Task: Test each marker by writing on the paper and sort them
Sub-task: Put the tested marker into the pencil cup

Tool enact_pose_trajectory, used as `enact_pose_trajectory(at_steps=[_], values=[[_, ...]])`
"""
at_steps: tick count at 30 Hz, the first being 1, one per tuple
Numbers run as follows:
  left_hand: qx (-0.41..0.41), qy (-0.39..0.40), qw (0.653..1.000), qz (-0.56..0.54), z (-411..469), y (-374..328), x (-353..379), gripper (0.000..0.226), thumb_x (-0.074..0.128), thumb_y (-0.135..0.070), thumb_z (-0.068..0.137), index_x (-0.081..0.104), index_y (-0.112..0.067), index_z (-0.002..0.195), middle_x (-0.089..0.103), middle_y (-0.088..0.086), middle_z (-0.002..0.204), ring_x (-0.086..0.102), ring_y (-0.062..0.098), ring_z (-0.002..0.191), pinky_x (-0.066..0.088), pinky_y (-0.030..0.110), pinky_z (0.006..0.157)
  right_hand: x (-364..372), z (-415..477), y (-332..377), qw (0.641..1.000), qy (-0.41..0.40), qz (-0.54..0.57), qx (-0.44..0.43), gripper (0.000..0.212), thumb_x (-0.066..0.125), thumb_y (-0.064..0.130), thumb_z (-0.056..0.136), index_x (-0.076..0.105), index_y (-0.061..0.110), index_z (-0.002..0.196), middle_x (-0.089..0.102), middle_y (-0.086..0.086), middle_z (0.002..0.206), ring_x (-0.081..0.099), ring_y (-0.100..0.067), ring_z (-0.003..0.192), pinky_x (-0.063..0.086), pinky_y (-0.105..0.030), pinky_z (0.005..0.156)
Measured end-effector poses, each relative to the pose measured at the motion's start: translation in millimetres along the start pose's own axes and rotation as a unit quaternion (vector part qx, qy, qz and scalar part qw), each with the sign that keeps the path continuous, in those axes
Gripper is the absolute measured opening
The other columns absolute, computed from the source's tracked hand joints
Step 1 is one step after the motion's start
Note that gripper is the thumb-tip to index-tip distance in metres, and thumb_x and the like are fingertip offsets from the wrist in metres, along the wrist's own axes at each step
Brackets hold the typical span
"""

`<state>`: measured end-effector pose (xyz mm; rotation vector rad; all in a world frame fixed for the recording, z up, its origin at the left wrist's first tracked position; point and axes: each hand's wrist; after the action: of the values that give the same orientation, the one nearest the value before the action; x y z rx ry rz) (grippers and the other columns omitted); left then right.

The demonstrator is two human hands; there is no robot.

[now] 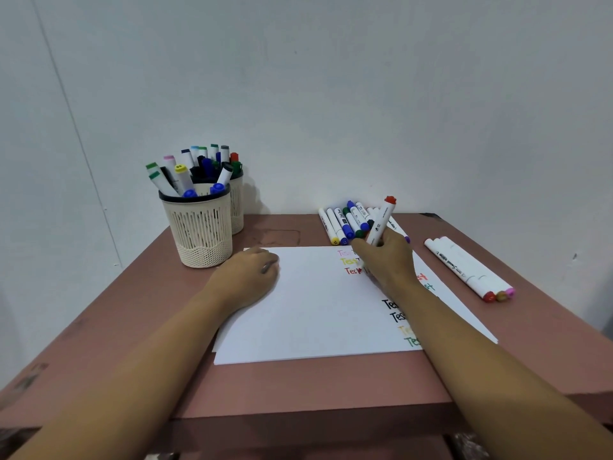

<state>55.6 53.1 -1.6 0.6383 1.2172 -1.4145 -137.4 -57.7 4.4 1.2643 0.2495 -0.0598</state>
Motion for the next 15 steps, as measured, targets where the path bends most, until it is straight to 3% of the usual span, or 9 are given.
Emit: enact_pose_trajectory(at_steps=[8,12,15], values=[[0.000,-0.007,1.000,-0.006,0.6,0.4,-0.1,0.030,0.044,-0.023,0.096,0.065,-0.008,0.111,0.061,0.004,0.119,0.054,0.021,0.110,0.040,0.029,0.088,2.0,1.0,-2.6,1.000,-0.004,-0.002,0.000,0.019,0.067,0.015,0.079,0.052,0.017,0.067,0.052,-0.002,0.064,0.052,-0.021,0.063,0.047,-0.035,0.063],[-0.015,0.014,0.999,-0.043,2.0,1.7,-5.1,0.036,0.043,-0.023,0.093,0.061,-0.015,0.123,0.059,0.000,0.126,0.053,0.017,0.111,0.033,0.021,0.080,1.2,2.2,-2.4,1.000,-0.018,-0.004,0.001,0.018,0.066,0.016,0.081,0.051,0.017,0.070,0.052,0.000,0.065,0.051,-0.017,0.062,0.045,-0.030,0.058],[-0.026,0.025,0.998,-0.052,3.8,3.7,-6.8,0.044,0.044,-0.013,0.093,0.049,-0.018,0.136,0.051,0.000,0.138,0.049,0.016,0.120,0.030,0.018,0.087,-1.6,5.5,-2.3,0.997,-0.021,0.060,0.034,0.019,0.063,0.016,0.084,0.050,0.021,0.072,0.051,0.001,0.064,0.049,-0.016,0.058,0.039,-0.025,0.049]])
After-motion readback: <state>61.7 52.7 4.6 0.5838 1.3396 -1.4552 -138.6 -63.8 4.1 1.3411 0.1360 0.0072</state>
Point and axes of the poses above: each hand's wrist, its own z-axis towards the middle knuckle, its own x-axis out of the palm, y = z × x
